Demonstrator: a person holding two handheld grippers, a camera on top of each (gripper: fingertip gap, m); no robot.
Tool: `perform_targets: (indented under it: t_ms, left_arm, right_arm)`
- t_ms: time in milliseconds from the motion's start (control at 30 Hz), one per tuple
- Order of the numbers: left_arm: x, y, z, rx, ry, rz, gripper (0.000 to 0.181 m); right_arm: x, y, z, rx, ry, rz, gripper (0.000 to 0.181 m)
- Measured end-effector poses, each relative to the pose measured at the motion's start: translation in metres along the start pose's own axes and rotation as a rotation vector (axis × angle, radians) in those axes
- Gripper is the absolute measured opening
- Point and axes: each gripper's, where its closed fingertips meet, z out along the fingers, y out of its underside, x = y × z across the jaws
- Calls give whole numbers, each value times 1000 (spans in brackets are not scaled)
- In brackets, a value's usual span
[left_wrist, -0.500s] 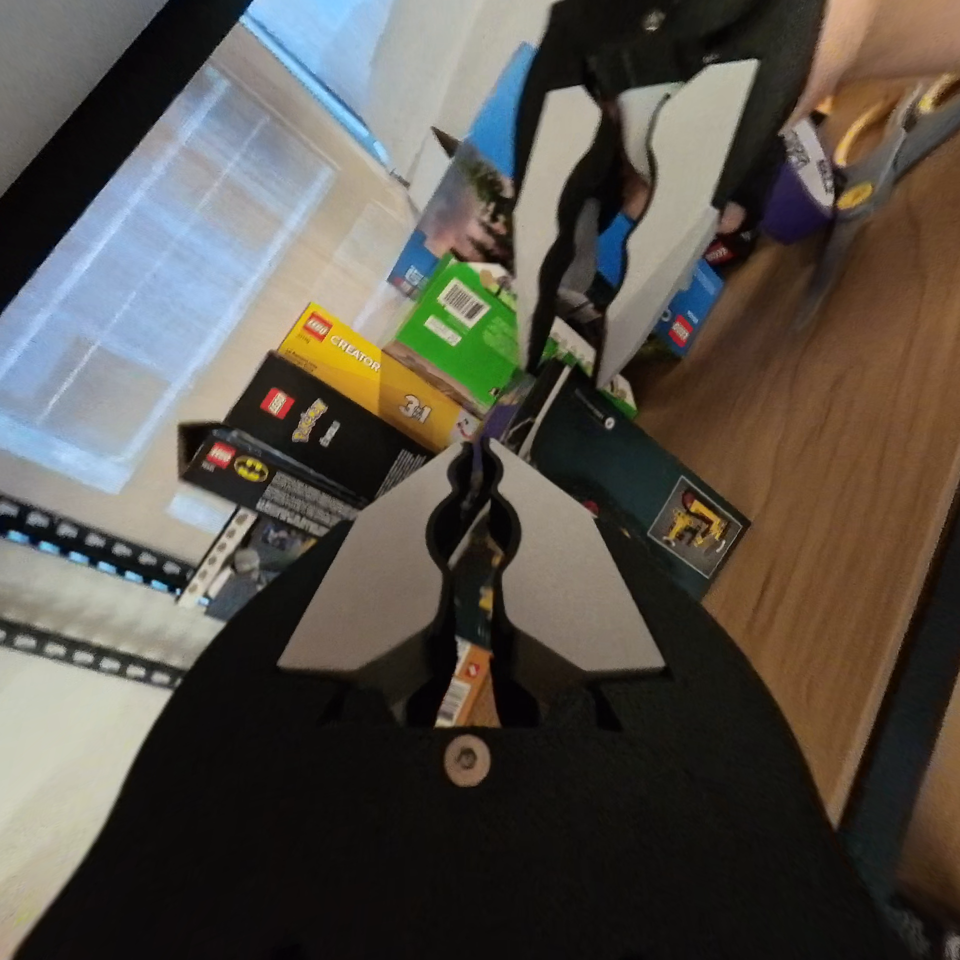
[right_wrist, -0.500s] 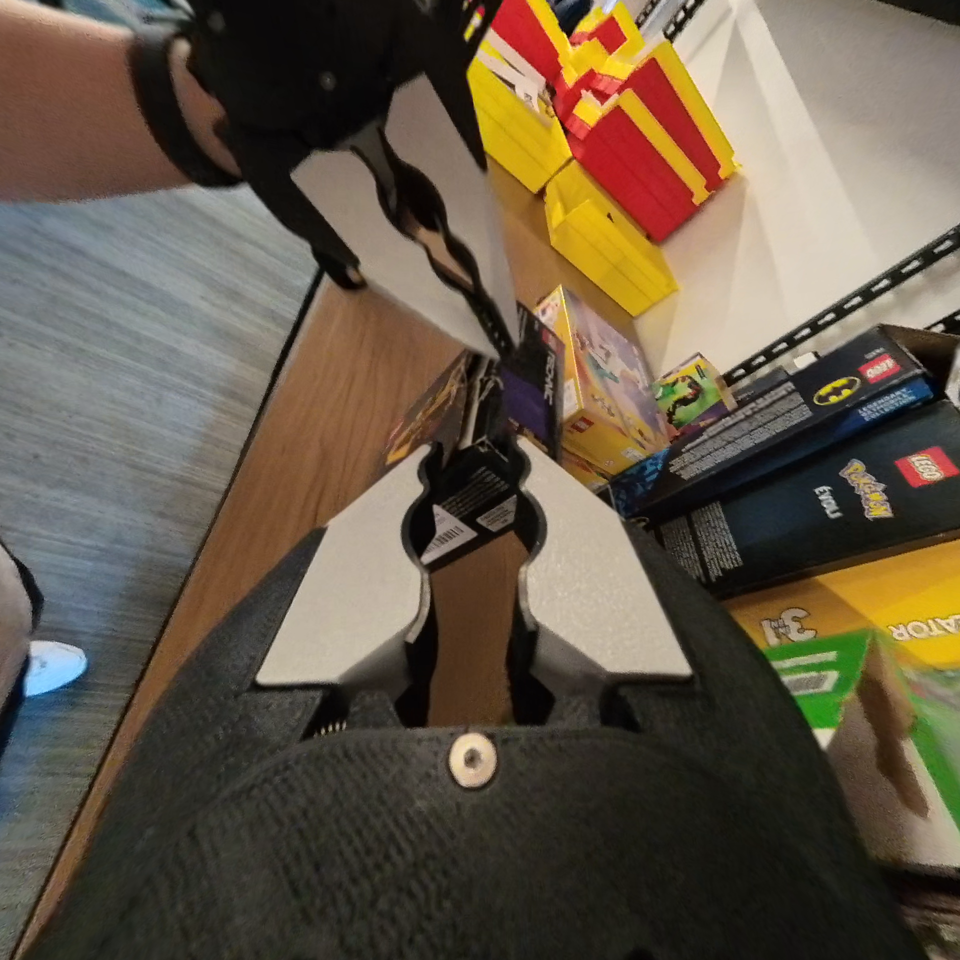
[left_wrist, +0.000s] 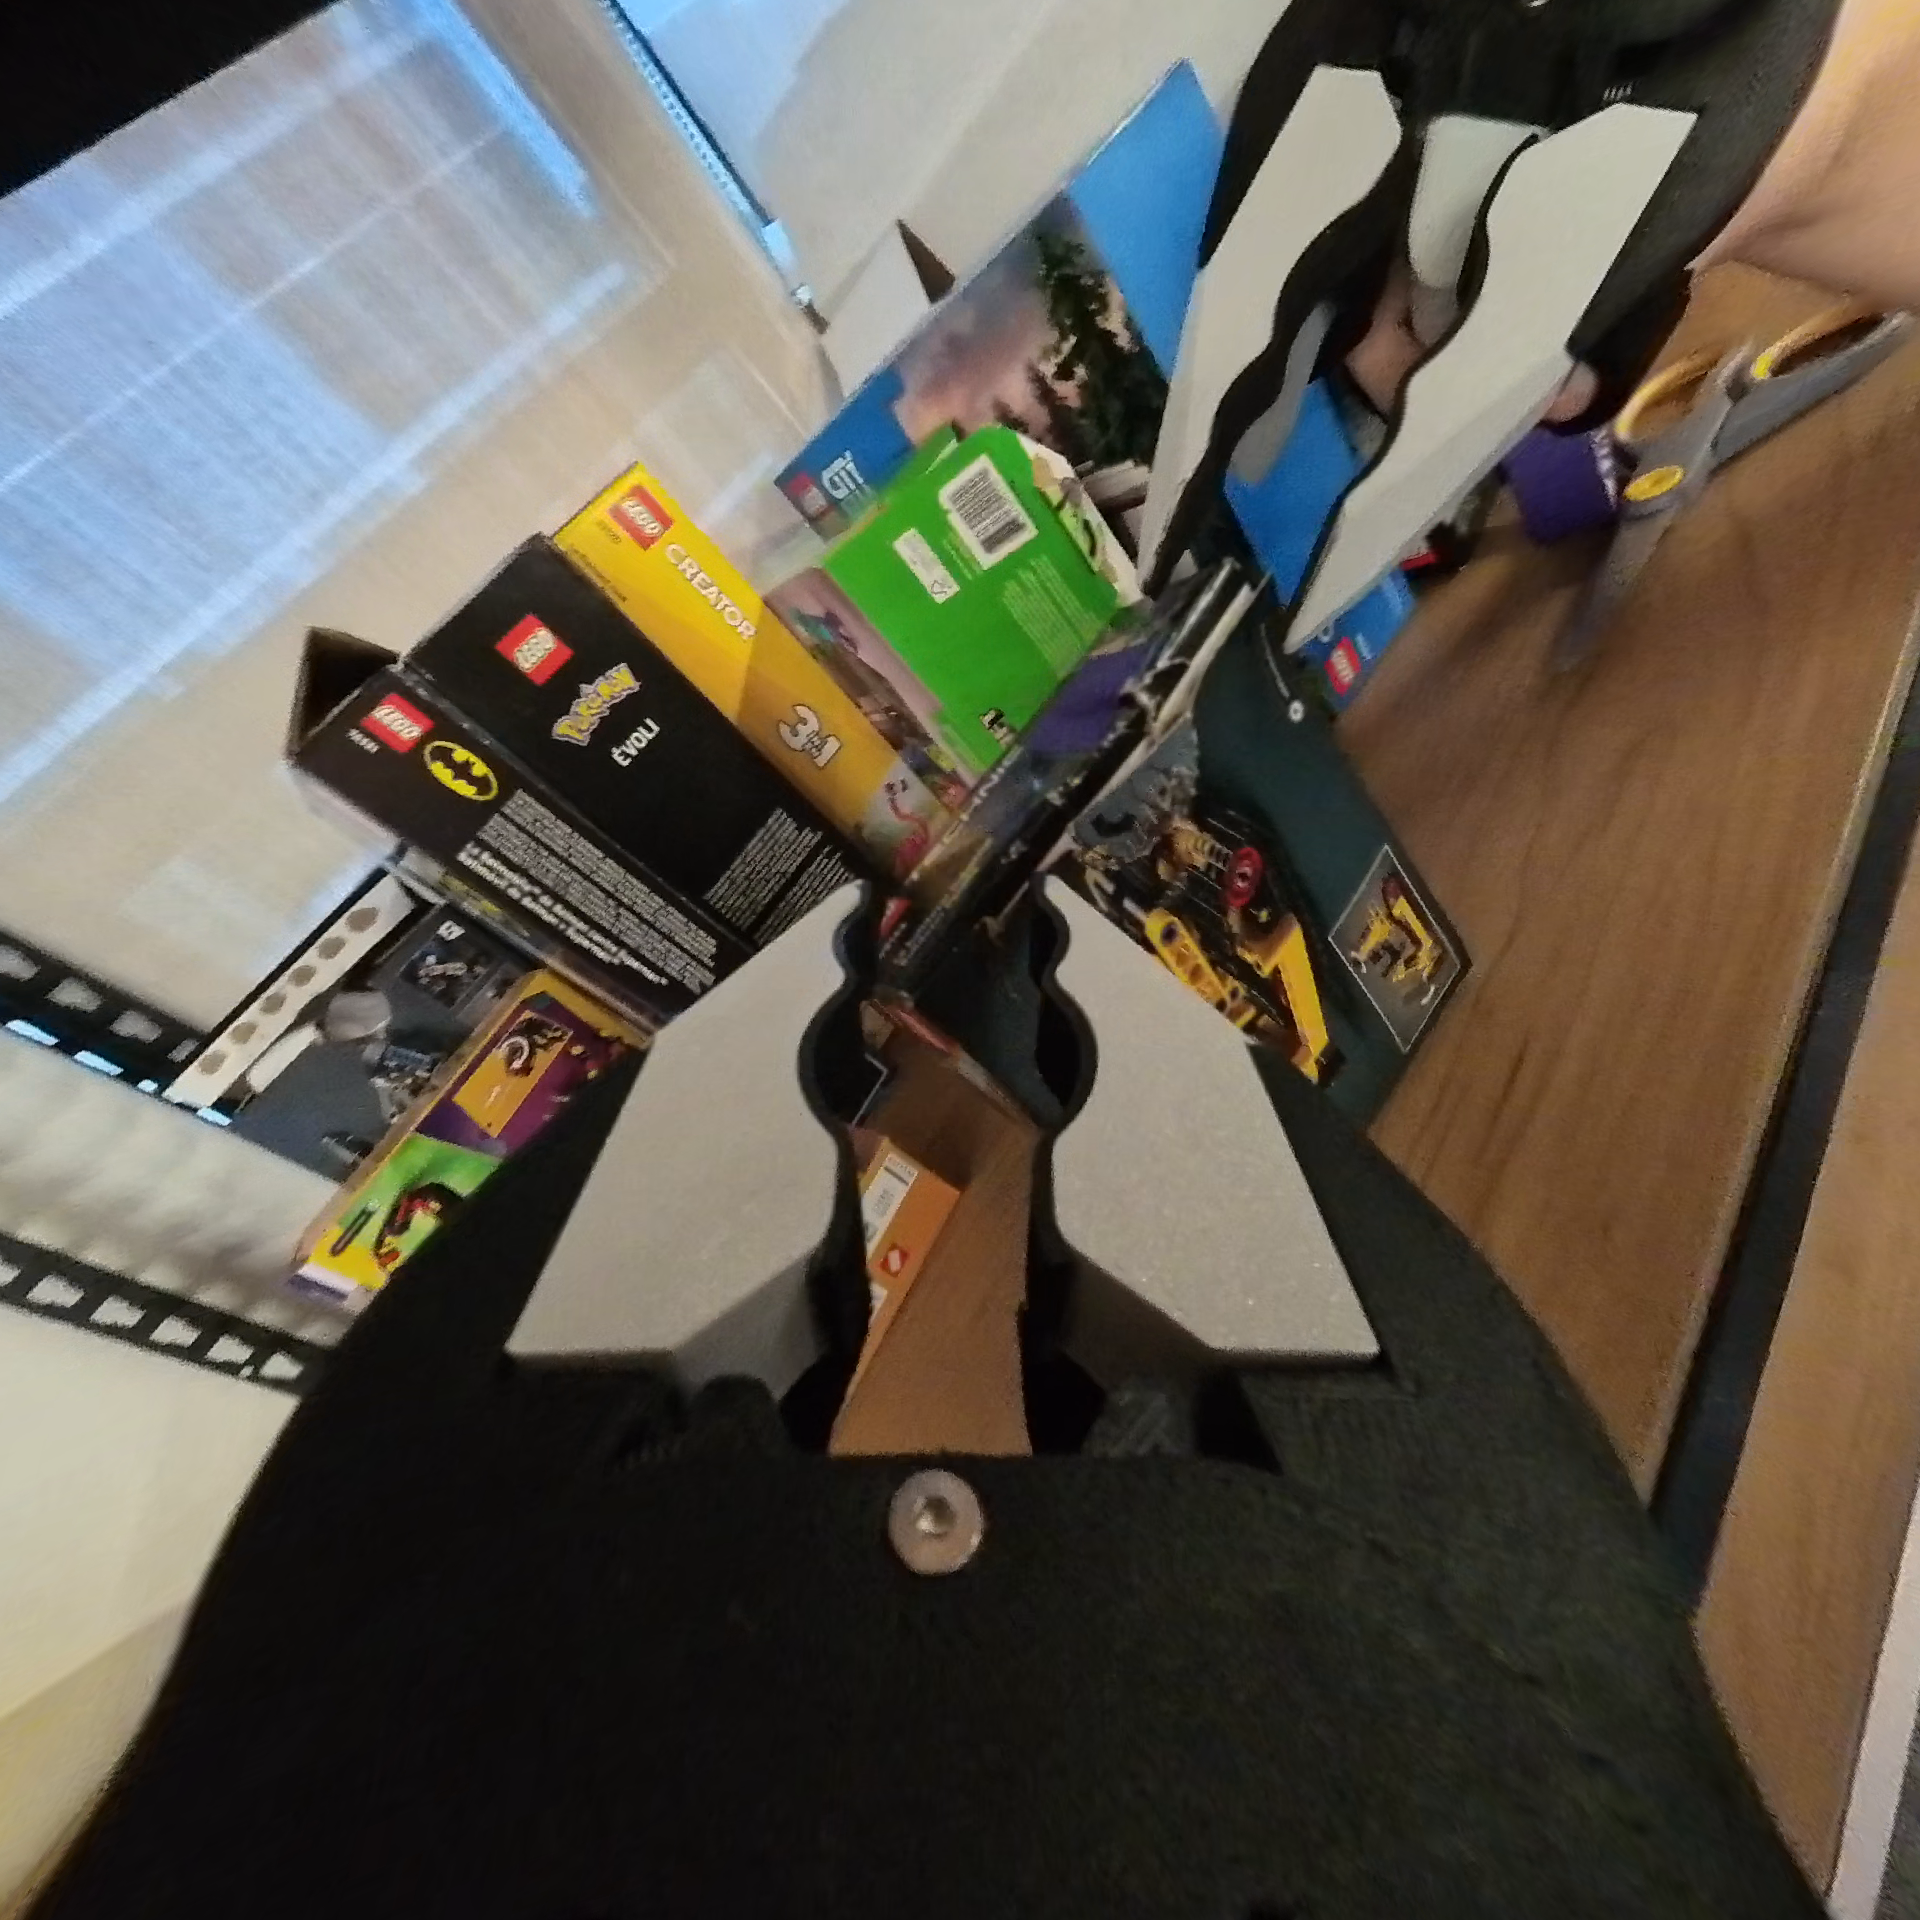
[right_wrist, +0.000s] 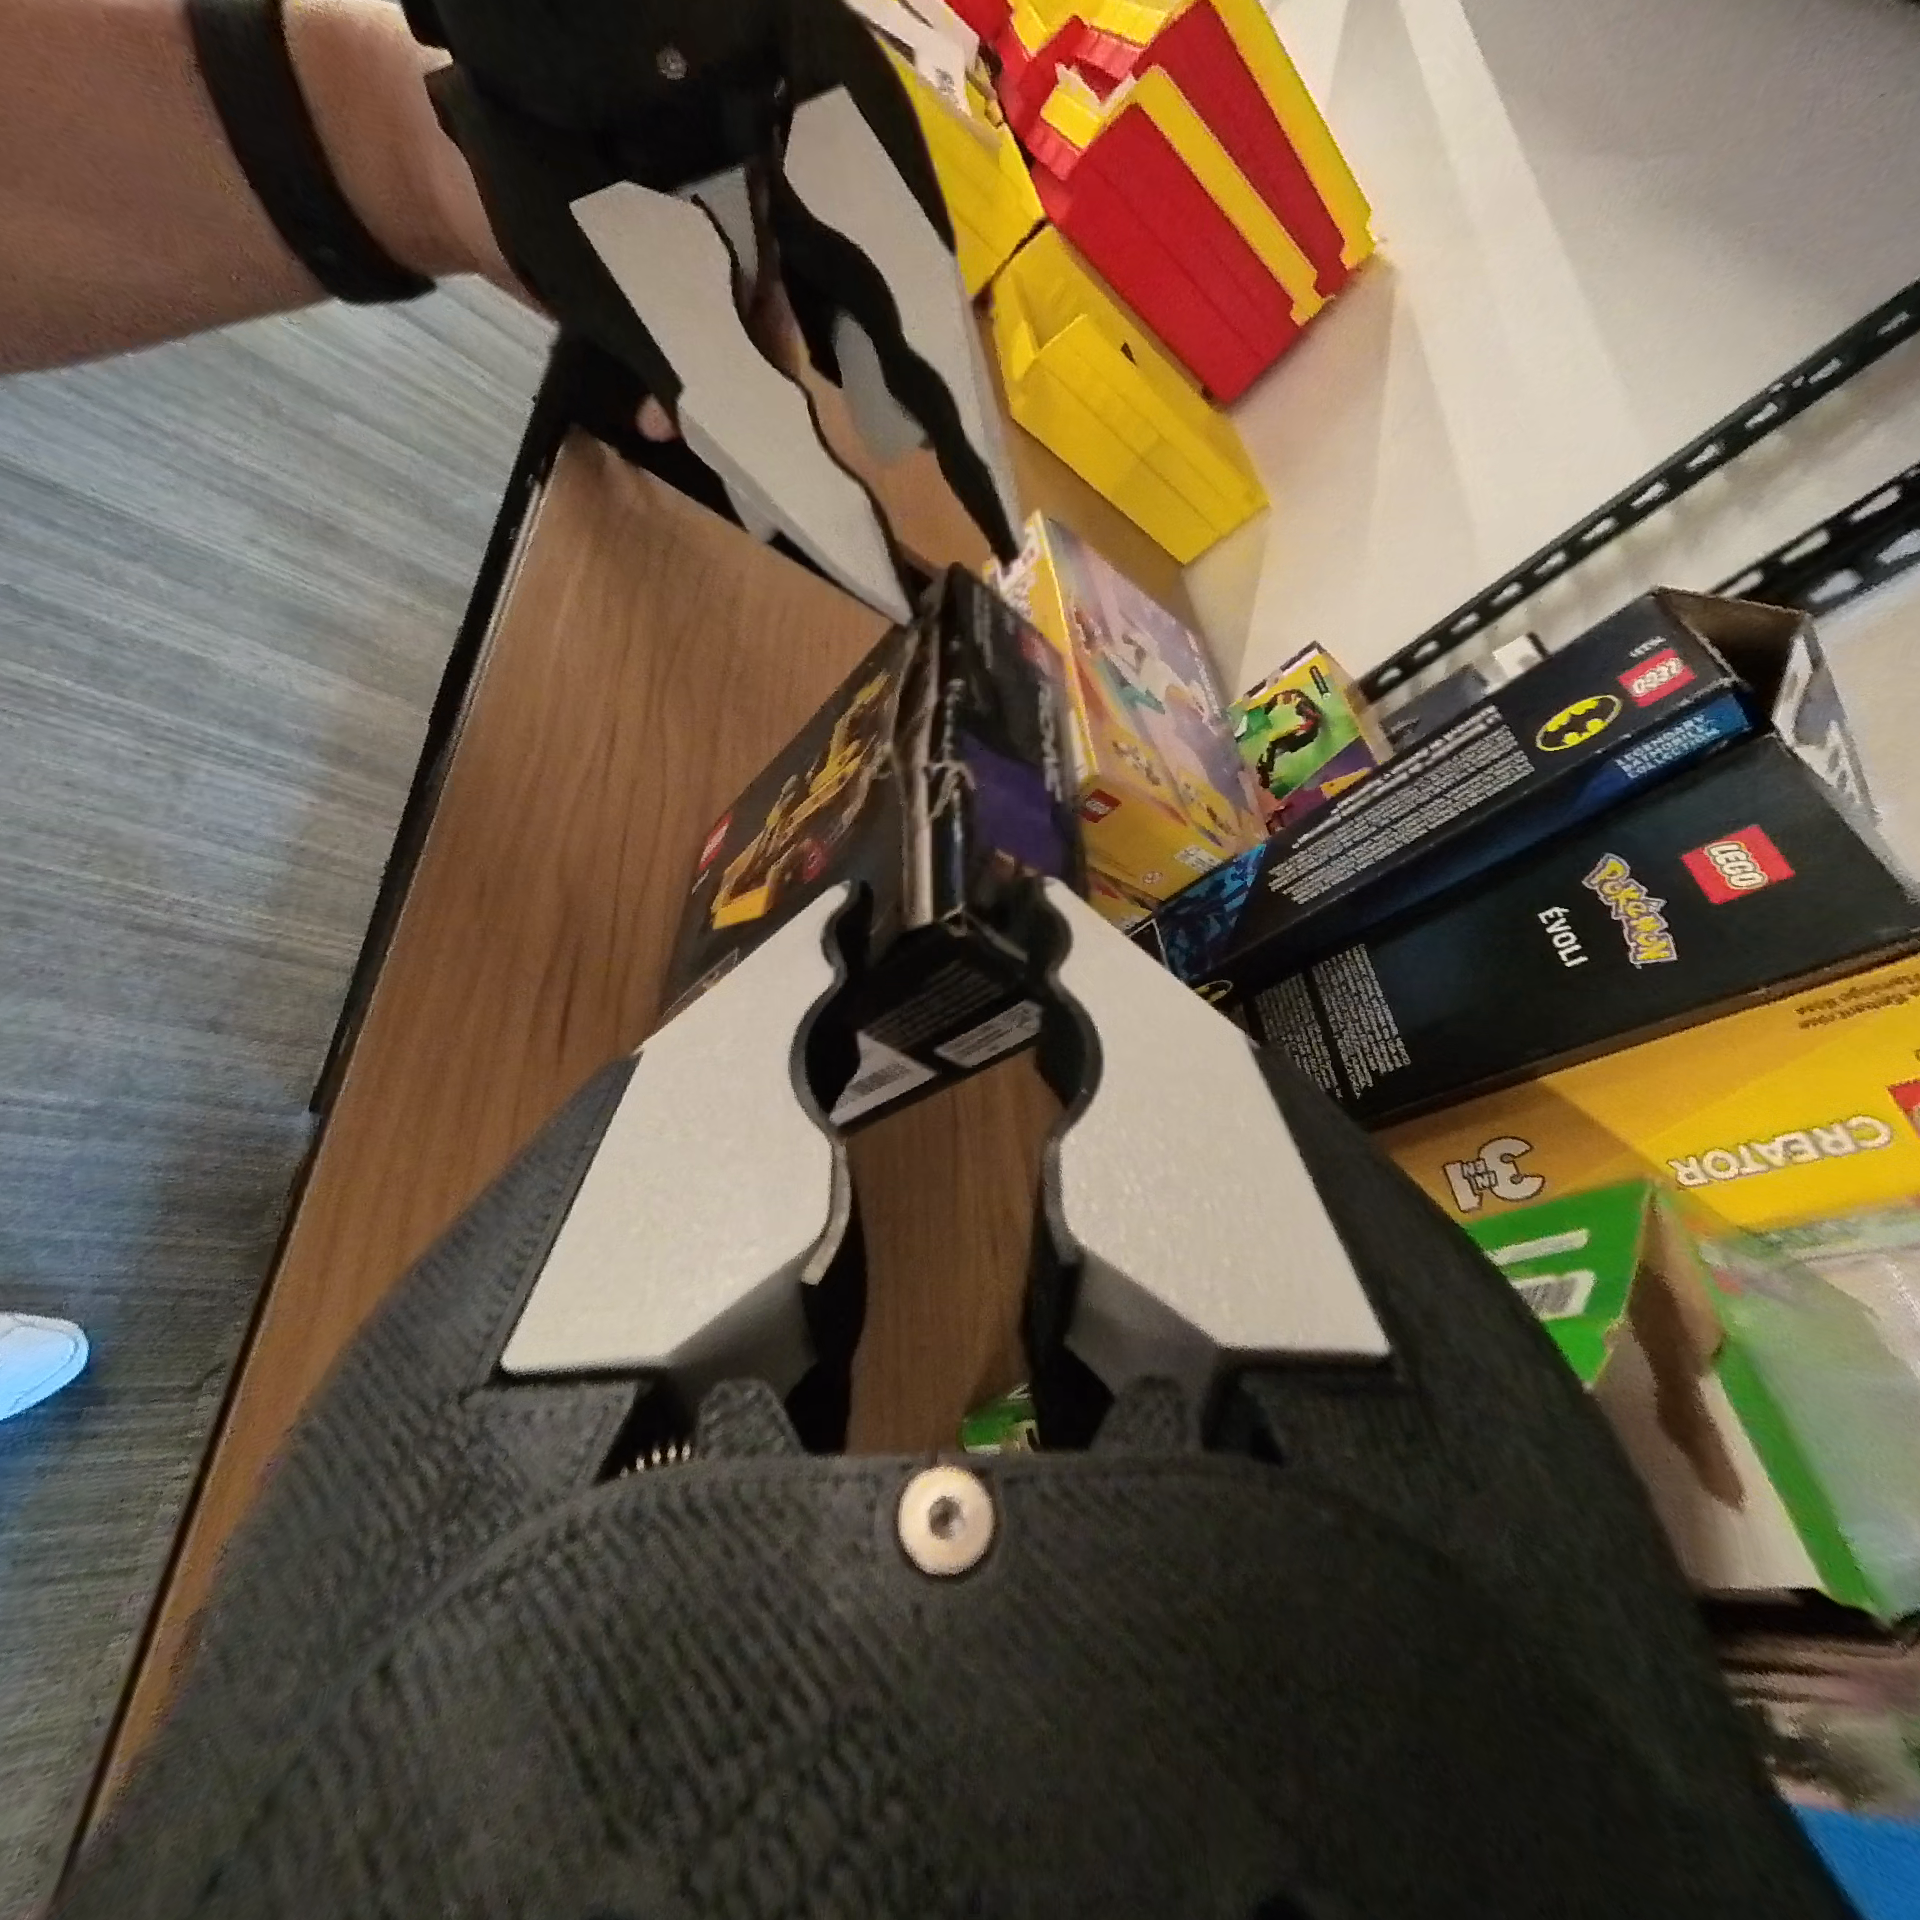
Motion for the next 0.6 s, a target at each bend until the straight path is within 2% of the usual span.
perform_targets:
  t_ms: [133,200,367,600]
  left_arm:
    - [7,-4,8,17,112,6,28]
    - [10,-6,10,26,138,12,31]
    - [7,-4,14,48,116,37,30]
    - [-1,6,8,65,119,37,21]
  right_arm:
    - [4,-14,11,9,46,42,34]
    - [6,-12,20,-36,64,39,37]
    - [1,-2,26,-122,32,48,39]
    - [5,2,27,-118,-3,150,32]
